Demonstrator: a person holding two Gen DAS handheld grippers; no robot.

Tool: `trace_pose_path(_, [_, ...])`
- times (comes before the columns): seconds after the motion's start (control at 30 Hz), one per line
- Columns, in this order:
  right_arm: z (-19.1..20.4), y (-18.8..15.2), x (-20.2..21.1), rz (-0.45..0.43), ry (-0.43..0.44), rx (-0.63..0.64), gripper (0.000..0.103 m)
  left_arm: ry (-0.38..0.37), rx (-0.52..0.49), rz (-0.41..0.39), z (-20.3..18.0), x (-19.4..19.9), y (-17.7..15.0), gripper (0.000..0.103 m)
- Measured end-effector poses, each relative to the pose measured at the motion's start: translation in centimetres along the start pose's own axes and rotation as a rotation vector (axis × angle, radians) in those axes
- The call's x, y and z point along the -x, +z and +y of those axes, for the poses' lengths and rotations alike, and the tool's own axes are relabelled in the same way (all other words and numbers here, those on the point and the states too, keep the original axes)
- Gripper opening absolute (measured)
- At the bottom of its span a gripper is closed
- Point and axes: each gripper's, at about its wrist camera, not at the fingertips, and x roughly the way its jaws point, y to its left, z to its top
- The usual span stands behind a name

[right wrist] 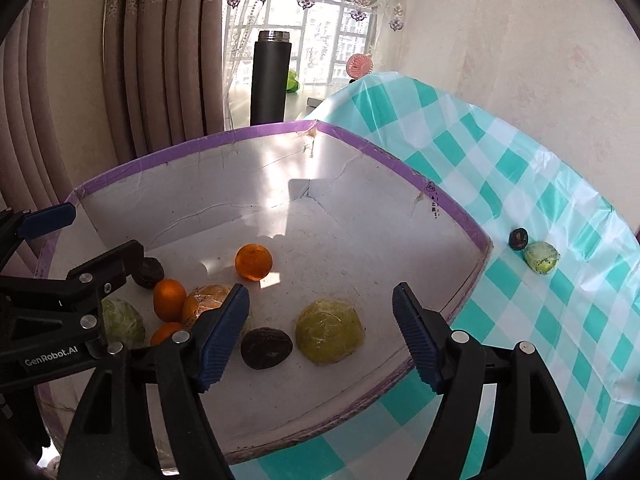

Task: Organize fruits
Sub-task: 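Return to the table and grasp the wrapped green fruit with the right tool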

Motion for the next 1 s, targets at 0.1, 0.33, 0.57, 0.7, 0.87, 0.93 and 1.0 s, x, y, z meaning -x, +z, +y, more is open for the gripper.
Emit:
trace_pose_path(0.1, [-3.8, -0.5, 2.3, -0.103, 0.018, -0.112, 0.083, -0.01, -0.02, -0.079, -2.1, 1.9, 0.6, 0.101])
trace_pose_path(0.33, [-16.0, -3.9, 4.0, -0.132, -0.156, -0.403, 0.087, -0.164, -0.148, -0.24, -11.3, 6.3, 1.4, 0.101])
trace_pose_path(0.57, [-26.9, -9.6, 1.2, -0.022, -0.332, -0.616, 0.087, -0.43, -0.334, -0.186, -23.3, 3.6, -2.7, 0.101])
trace_pose_path(0.7, [-30.8, -11.4, -1.3, 0.031, -0.374, -0.691, 0.087, -0.465, -0.327, -0.03, -28.4, -2.8, -4.1, 0.101])
trace_pose_path(0.87, [-33.3, -9.5, -5.8, 0.101, -0.38, -0.63, 0.087, -0.519, -0.241, 0.121, -30.3, -7.8, -3.6, 0.101])
trace_pose_path(0.93, [-33.7, -8.3, -8.2, 0.138, -0.356, -0.574, 0.087, -0.563, -0.21, 0.133, -29.9, -8.4, -3.5, 0.101])
trace_pose_path(1.0, [-34.3, -7.0, -10.4, 0.173, -0.325, -0.545, 0.087, -0.609, -0.201, 0.154, -29.7, -8.7, -3.6, 0.101])
